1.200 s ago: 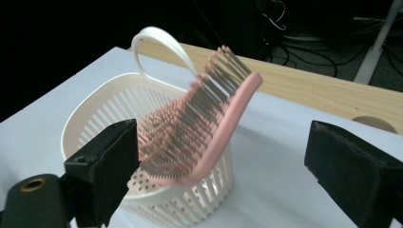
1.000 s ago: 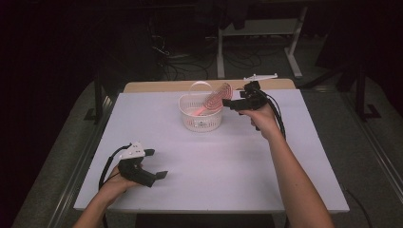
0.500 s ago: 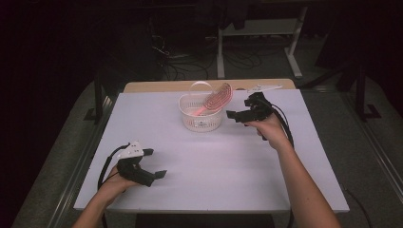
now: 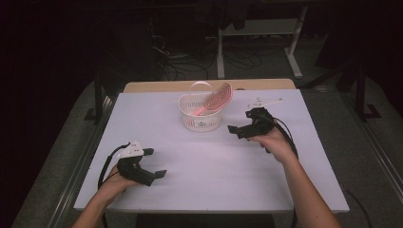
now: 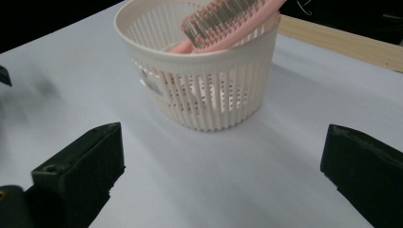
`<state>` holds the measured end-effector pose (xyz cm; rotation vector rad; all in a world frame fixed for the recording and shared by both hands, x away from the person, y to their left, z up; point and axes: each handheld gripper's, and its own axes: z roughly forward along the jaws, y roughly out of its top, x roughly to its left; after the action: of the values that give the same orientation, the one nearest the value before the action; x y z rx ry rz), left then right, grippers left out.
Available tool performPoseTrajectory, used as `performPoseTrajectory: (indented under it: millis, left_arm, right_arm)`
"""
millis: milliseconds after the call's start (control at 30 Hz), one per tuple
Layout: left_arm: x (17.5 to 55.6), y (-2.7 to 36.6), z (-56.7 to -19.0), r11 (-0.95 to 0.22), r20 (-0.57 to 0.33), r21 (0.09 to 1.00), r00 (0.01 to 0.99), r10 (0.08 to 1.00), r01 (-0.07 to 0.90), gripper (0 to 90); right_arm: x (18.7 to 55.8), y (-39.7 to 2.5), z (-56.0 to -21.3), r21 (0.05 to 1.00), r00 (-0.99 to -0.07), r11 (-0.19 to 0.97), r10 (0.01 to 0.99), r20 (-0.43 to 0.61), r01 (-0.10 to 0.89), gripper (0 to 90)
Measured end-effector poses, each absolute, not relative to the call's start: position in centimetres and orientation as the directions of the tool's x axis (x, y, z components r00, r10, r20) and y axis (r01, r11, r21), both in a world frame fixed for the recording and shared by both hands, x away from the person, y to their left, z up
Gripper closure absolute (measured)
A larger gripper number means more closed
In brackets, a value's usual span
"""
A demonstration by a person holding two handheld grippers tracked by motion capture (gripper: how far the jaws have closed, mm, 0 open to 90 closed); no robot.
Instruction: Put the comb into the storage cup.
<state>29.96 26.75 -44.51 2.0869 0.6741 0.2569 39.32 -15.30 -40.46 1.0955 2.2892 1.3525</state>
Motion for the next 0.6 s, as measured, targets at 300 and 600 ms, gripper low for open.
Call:
performPoseTrajectory:
  millis: [300, 600]
  left_arm:
    - [30.0, 26.6, -44.5, -0.445, -0.072, 0.819, 0.835, 0.545, 0.361, 0.1]
    - [29.9, 26.4, -44.6, -0.45, -0.07, 0.817, 0.837, 0.543, 0.36, 0.1]
  right_arm:
    - [37.2, -15.8, -41.9, 0.833, -0.681, 0.294, 0.721, 0.128, 0.468, 0.2]
    - [34.8, -16.7, -42.9, 0.834, -0.681, 0.307, 0.724, 0.108, 0.458, 0.2]
